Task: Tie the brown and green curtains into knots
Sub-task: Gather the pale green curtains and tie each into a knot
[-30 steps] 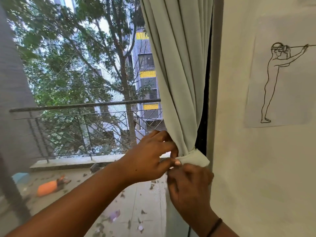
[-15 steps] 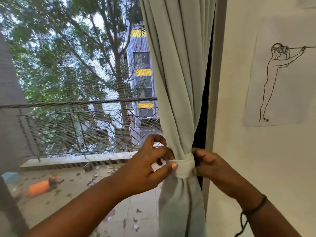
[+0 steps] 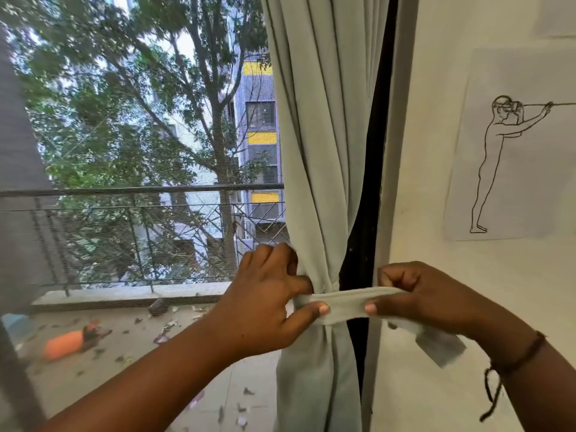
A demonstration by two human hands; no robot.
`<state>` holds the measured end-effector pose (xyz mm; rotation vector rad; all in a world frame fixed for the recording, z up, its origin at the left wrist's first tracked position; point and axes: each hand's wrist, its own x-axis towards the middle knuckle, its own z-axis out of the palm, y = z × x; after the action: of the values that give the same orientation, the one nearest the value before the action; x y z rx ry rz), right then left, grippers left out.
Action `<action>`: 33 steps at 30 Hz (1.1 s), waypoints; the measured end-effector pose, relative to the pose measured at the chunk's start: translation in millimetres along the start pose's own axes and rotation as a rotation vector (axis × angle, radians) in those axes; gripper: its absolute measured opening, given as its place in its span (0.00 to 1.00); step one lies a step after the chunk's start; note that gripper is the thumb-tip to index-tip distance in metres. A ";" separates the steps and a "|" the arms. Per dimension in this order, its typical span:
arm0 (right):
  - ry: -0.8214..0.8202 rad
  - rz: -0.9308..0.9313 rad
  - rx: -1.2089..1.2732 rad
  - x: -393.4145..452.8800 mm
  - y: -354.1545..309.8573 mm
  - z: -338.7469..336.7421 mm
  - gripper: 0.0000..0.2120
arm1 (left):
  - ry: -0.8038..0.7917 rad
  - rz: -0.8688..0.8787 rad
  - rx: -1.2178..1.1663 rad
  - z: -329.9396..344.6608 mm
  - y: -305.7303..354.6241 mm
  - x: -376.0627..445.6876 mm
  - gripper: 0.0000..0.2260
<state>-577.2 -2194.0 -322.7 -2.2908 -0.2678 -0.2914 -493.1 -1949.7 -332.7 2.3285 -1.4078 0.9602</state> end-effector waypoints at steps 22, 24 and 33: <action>-0.158 0.227 0.640 29.0 -11.8 72.9 0.55 | -0.137 -0.301 -0.644 -21.4 43.8 -17.3 0.17; -0.124 0.230 0.628 25.1 -8.6 77.8 0.65 | -0.184 -0.351 -0.645 -22.0 47.4 -16.7 0.16; 0.791 -0.063 0.263 -1.0 -24.6 97.9 0.08 | -0.195 -0.489 -0.196 -23.9 26.5 6.0 0.17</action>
<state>-573.0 -2105.1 -370.4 -1.7494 0.0325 -1.0840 -523.6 -1954.6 -313.8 2.4859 -0.8681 0.4466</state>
